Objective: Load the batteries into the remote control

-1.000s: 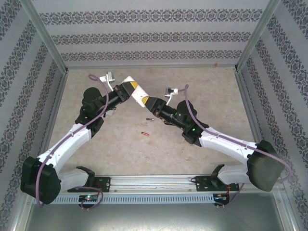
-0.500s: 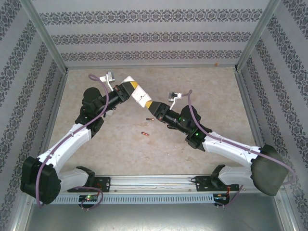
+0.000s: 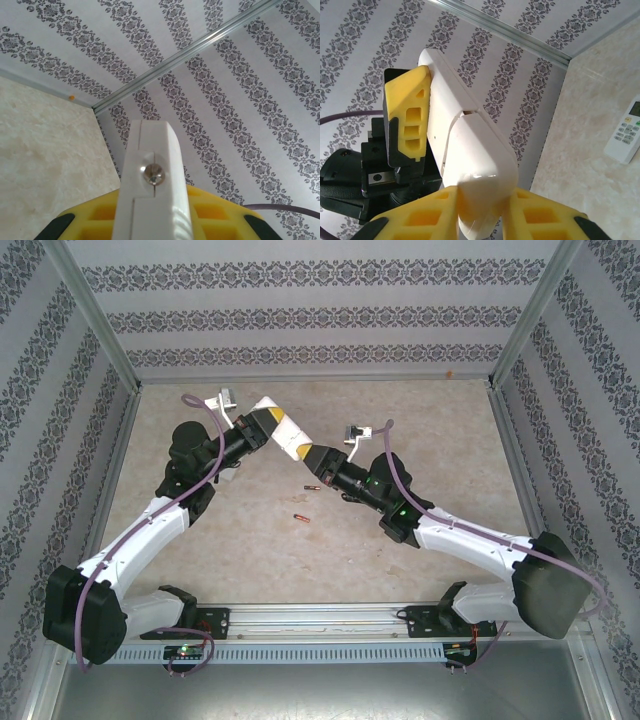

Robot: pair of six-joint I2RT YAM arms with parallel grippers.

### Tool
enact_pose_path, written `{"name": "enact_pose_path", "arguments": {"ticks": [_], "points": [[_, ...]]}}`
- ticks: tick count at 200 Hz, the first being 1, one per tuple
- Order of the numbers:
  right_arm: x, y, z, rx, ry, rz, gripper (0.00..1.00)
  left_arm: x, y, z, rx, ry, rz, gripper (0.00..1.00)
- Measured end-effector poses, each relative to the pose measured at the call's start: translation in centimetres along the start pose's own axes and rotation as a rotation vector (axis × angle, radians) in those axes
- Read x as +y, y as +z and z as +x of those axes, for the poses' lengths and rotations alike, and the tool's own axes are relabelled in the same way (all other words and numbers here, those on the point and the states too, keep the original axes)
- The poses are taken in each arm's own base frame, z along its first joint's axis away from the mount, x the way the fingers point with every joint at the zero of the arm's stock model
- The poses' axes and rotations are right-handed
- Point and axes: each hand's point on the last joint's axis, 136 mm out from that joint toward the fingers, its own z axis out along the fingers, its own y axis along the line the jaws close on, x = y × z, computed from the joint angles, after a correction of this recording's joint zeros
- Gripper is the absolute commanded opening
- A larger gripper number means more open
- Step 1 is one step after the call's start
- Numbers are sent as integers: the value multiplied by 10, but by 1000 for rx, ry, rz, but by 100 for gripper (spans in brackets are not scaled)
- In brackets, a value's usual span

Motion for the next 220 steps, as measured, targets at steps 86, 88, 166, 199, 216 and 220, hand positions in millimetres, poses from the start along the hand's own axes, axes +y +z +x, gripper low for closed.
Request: {"name": "enact_pose_path", "arguments": {"ticks": [86, 88, 166, 199, 216, 220], "points": [[-69, -53, 15, -30, 57, 144, 18, 21, -14, -20, -44, -3, -58, 1], [-73, -55, 16, -31, 58, 156, 18, 21, -15, -21, -48, -2, -58, 1], [-140, -137, -56, -259, -93, 578, 13, 33, -7, -11, -17, -54, -44, 1], [-206, -193, -98, -283, -185, 1008, 14, 29, -10, -1, 12, -42, -48, 1], [-234, -210, -97, -203, -193, 1170, 15, 24, -12, 3, 19, -25, -45, 1], [-240, -211, -94, -180, -188, 1194, 16, 23, -13, 4, 22, -21, -43, 1]]}}
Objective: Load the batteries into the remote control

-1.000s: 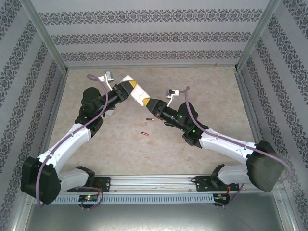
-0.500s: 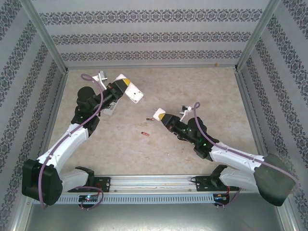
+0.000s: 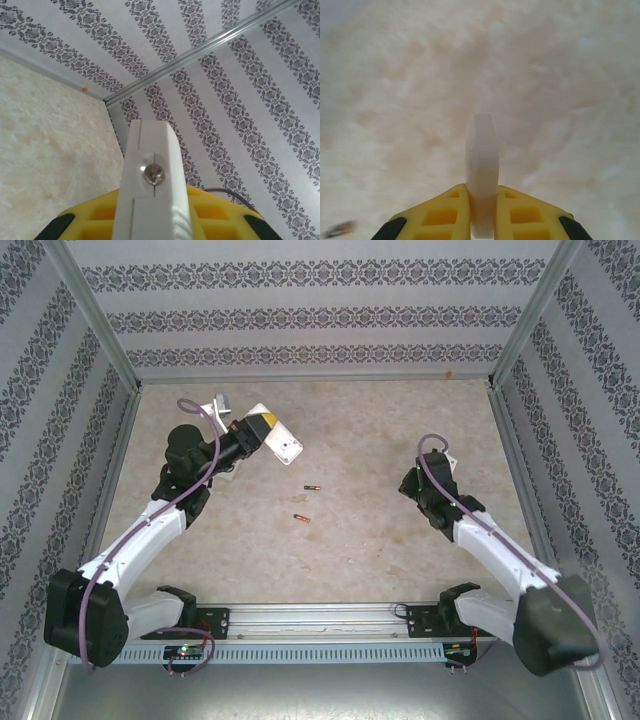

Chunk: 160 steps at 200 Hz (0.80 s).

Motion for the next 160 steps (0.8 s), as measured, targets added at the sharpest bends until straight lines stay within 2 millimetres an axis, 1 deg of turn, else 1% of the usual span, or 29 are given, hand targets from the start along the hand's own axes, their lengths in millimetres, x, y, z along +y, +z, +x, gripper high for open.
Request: {"name": "enact_pose_path", "arguments": {"ticks": [10, 23, 36, 47, 50, 58, 66, 85, 93, 102, 109, 123, 137, 149, 153, 156, 160], "points": [[-8, 10, 10, 53, -22, 36, 18, 0, 0, 2, 5, 4, 1, 1], [-9, 20, 26, 112, -24, 28, 18, 1, 1, 6, 13, 1, -1, 1], [-13, 27, 41, 145, 12, -1, 18, 4, 2, 10, 23, -3, -4, 1], [-24, 31, 56, 175, 66, -9, 18, 6, 3, 13, 31, -8, -8, 1], [-26, 32, 58, 175, 82, -14, 18, 6, 4, 14, 33, -9, -9, 1], [-26, 32, 54, 154, 120, -38, 21, 7, 4, 15, 38, -10, -10, 1], [-32, 31, 52, 142, 164, -42, 24, 7, 5, 16, 40, -11, -11, 1], [-51, 29, 65, 169, 231, -8, 35, 7, 5, 16, 41, -11, -11, 1], [-57, 26, 67, 177, 250, 7, 42, 7, 5, 16, 41, -11, -11, 1], [-61, 22, 68, 184, 259, 21, 52, 7, 5, 17, 41, -12, -11, 1], [-63, 17, 68, 186, 264, 27, 56, 7, 5, 17, 41, -12, -12, 1], [-61, 5, 63, 175, 267, 25, 58, 7, 7, 20, 49, -13, -11, 1], [-49, -12, 43, 129, 256, -16, 61, 7, 10, 25, 64, -15, -11, 1], [-27, -32, 16, 62, 223, -92, 64, 8, 13, 29, 78, -16, -14, 1], [-17, -39, 9, 44, 204, -127, 65, 8, 14, 31, 84, -16, -15, 1], [-6, -47, 1, 23, 177, -161, 66, 8, 15, 32, 87, -16, -17, 1], [7, -55, -5, 10, 145, -204, 68, 8, 16, 33, 91, -14, -19, 1]]}}
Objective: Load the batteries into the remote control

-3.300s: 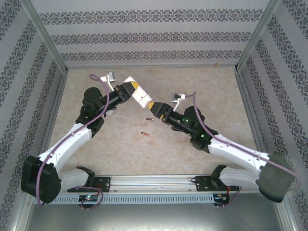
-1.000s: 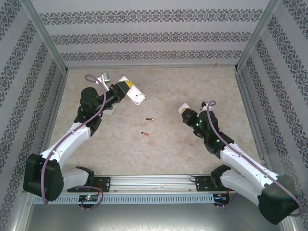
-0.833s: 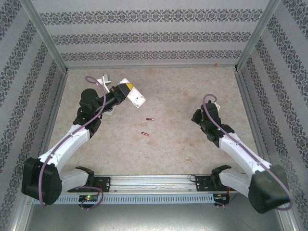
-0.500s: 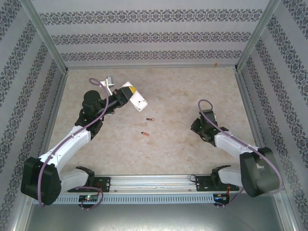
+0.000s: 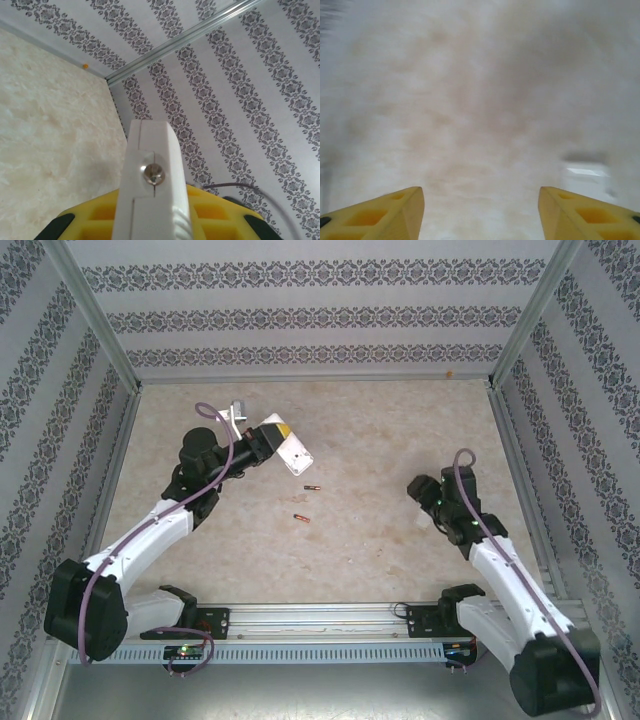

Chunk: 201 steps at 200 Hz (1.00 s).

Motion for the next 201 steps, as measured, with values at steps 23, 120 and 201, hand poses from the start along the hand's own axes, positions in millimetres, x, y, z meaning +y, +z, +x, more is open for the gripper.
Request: {"name": "enact_pose_path", "arguments": {"ticks": [23, 120, 201], "points": [[116, -41, 7, -4, -322, -327, 81, -6, 11, 11, 35, 16, 4, 1], [250, -41, 94, 89, -1094, -616, 69, -18, 31, 33, 102, 30, 31, 1], [245, -32, 92, 48, -1310, -602, 36, -29, 15, 20, 46, 109, 16, 95]]}}
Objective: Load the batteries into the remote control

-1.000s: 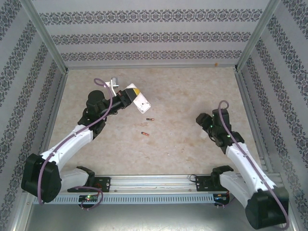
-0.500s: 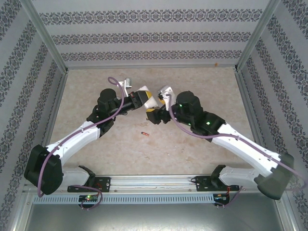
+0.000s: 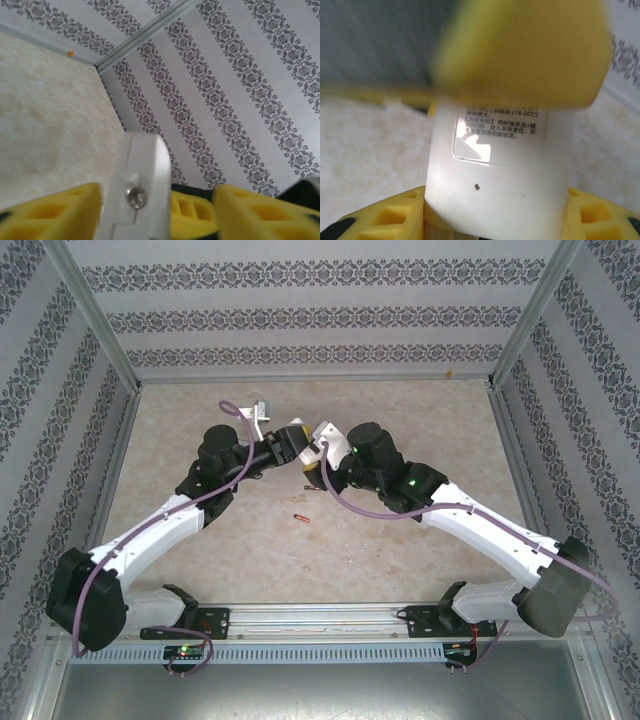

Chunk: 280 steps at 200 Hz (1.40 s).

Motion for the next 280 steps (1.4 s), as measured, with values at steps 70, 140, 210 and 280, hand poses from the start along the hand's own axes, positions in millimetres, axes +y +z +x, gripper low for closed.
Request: {"name": "enact_pose_path", "arguments": {"ticks": [70, 140, 210, 280], "points": [[51, 11, 152, 487, -428, -324, 38, 7, -83, -33, -114, 292, -326, 100], [78, 34, 241, 770, -369, -490, 43, 64, -88, 8, 13, 242, -463, 100], [82, 40, 261, 853, -395, -442, 69, 77, -81, 15, 48, 216, -483, 100], [67, 33, 158, 499, -207, -254, 75, 78, -79, 16, 56, 211, -479, 100]]}}
